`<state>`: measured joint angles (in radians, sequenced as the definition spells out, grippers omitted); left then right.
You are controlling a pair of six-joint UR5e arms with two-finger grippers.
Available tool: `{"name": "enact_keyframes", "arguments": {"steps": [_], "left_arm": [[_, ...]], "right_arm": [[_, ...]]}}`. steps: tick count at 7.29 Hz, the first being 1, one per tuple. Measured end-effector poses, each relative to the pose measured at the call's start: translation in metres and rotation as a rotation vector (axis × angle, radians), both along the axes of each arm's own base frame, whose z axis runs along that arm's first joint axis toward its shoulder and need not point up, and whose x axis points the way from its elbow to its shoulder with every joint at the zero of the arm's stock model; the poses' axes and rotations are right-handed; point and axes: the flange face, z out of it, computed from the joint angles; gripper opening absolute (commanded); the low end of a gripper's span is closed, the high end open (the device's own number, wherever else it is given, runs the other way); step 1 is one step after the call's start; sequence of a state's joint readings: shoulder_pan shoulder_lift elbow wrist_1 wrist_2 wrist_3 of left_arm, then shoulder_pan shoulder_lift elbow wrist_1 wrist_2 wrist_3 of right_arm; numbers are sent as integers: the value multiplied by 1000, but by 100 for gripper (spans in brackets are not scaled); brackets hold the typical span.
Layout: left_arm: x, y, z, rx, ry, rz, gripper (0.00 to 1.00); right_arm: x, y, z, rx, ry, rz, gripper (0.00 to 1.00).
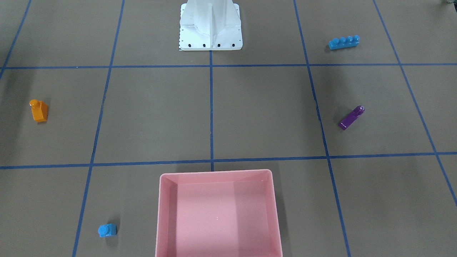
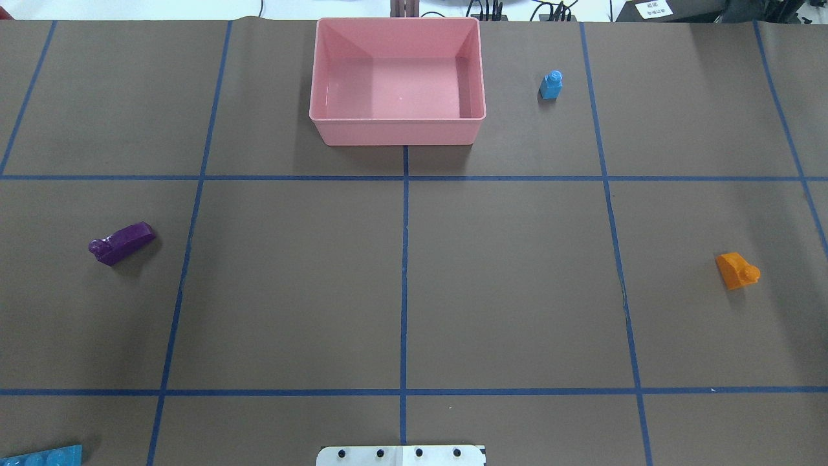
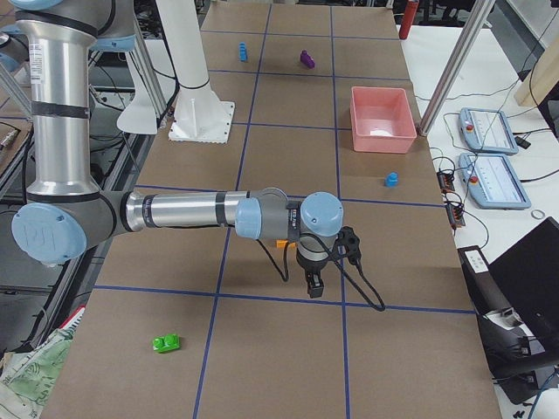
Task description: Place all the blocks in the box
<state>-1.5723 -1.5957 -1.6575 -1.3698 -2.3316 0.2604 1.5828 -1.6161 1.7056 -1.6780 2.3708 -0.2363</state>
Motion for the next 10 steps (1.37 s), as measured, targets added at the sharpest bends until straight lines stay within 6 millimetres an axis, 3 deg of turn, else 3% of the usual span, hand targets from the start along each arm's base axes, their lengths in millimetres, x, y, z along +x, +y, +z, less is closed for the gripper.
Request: {"name": "enact_keyframes", "arguments": {"steps": [3, 6, 8, 10], "left_arm": [[0, -5, -7, 12, -2, -3, 100], [4, -32, -51, 104, 3, 2, 100], [6, -42, -68, 169, 7, -6, 100], [8, -43, -74, 150, 39, -56, 100]], "right_arm": [[-1, -1, -3, 2, -6, 2, 100], [-12, -18, -37, 58, -48, -9, 100], [-60, -31, -58, 73, -104, -87, 100], [-113, -26, -86, 96, -118, -172, 100]]}}
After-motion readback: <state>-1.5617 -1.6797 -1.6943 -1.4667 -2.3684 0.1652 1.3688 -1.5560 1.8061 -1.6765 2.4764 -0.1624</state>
